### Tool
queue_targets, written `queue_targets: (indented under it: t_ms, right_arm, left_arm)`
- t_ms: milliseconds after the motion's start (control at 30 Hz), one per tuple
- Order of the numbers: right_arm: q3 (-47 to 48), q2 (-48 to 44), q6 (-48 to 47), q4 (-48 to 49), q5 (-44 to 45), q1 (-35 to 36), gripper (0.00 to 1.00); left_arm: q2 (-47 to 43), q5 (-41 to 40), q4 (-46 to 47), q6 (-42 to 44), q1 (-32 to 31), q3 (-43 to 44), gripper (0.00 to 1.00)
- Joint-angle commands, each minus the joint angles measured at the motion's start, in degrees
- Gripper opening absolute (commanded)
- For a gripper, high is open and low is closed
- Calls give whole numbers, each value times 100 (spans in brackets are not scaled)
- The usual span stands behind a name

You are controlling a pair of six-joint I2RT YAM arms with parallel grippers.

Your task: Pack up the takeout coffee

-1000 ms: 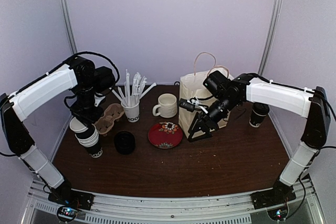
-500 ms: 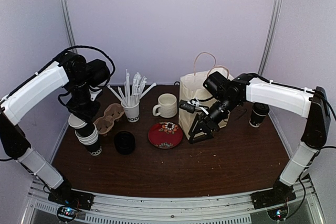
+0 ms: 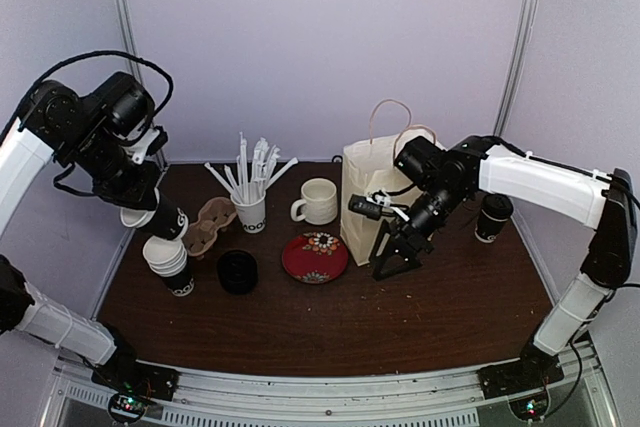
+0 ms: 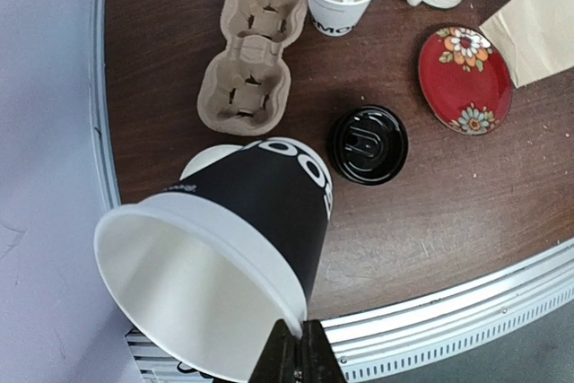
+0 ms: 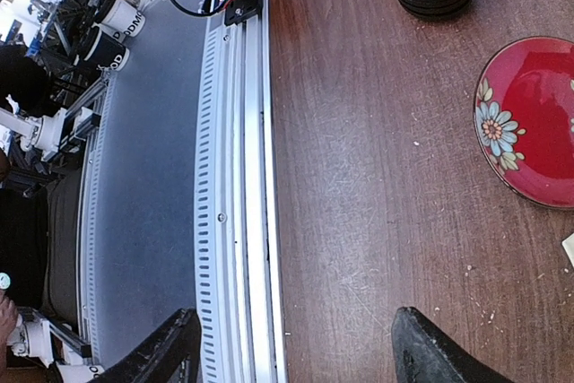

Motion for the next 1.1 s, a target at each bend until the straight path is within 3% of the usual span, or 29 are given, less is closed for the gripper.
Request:
queue_targets:
  t_ms: [0,100,367,467,600,767,1067]
  right_arm:
    - [115,-348,-146,-241,190,-156,76]
    - [-121,-569,-91,-116,435,-439,75]
    - [-1748,-1666,162,968,916,-1740,77]
    - [-2122,-1813,218,1395,1016,-2228,78]
    - [-2407,-1833,331,1702,978,-2604,77]
    - [-2428,-2046,468,2006,1577,-2835,78]
    - [-2497,-1891,390,2075,1450,-2891,79]
  left_arm:
    - [224,460,209,475,-478,7,0]
    - [679,700,606,499,-808,35,0]
    - [2070,274,1665,1283,-2528,456,0]
    - [2724,470,1966,1455,-2797,731,0]
    - [3759,-50,1951,2027,-3339,1252,0]
    - [4635,-148,1968,2448,-3762,1691,0]
    - [5328,-187,1885,2682,-4055,2352,0]
